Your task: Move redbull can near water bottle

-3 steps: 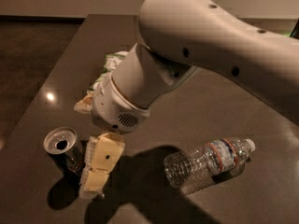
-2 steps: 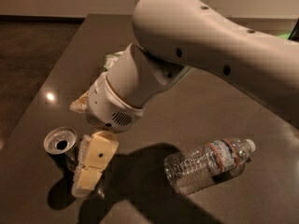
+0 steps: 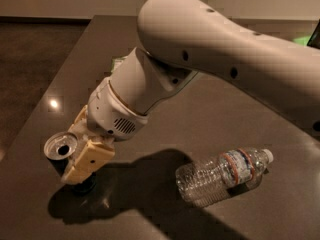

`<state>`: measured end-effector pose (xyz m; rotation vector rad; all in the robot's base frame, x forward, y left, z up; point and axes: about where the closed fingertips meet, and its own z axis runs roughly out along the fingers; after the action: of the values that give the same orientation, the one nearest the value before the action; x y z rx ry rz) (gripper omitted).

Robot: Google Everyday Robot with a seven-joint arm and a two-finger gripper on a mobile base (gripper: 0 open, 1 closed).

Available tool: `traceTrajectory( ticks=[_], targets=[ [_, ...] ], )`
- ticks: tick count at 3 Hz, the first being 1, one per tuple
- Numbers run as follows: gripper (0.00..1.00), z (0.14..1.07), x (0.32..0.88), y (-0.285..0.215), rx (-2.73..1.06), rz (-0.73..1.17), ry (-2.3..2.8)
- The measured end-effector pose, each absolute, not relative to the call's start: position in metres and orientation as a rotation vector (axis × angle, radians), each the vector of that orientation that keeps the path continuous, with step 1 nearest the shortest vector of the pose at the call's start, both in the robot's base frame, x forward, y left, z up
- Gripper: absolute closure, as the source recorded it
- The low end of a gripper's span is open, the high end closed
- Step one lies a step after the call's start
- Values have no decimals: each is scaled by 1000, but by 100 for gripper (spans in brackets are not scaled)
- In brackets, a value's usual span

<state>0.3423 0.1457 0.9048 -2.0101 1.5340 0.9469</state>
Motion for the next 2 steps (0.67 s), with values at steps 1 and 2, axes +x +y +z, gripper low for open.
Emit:
traceTrajectory(
  ticks=[1,2],
  targets=[
    [67,910,342,146,-2006,985,1524],
    [91,918,346,143,-1994,1010,1524]
  ],
)
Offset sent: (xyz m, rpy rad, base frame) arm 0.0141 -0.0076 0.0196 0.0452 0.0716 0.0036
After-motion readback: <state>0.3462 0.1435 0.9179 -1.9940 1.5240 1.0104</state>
